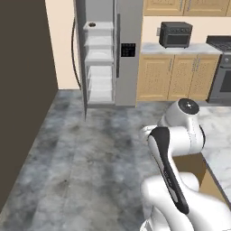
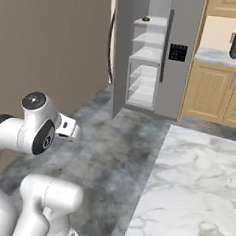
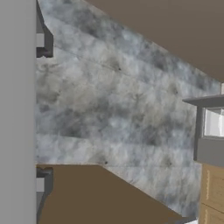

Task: Take the cheese, chicken drumstick, and potato from the fridge and place them on the plate on the dining counter to create an appetizer plate.

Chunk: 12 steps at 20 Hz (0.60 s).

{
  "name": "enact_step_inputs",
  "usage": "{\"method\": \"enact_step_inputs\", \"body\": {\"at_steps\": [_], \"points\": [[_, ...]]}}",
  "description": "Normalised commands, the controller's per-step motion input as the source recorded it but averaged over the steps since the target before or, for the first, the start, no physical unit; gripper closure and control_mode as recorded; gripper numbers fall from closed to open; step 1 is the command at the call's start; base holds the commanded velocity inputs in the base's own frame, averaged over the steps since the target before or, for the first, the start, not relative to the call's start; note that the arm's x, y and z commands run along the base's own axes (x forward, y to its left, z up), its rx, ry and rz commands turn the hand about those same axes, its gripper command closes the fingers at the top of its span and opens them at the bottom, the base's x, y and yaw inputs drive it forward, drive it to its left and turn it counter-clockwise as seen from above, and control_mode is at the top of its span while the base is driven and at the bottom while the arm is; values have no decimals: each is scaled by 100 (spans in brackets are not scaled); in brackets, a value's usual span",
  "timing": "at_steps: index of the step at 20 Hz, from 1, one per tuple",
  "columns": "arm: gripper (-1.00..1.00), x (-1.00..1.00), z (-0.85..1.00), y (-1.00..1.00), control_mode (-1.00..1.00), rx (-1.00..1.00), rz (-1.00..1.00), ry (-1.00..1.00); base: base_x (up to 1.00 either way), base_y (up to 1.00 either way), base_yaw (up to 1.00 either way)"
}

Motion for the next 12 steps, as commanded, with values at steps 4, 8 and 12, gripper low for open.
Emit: {"method": "enact_step_inputs", "body": {"at_steps": [4, 8, 12], "points": [[-100, 0, 0, 0, 100, 0, 0, 0, 100, -3, -8], [-100, 0, 0, 0, 100, 0, 0, 0, 100, 4, -8], [-100, 0, 0, 0, 100, 0, 0, 0, 100, 9, -8]]}}
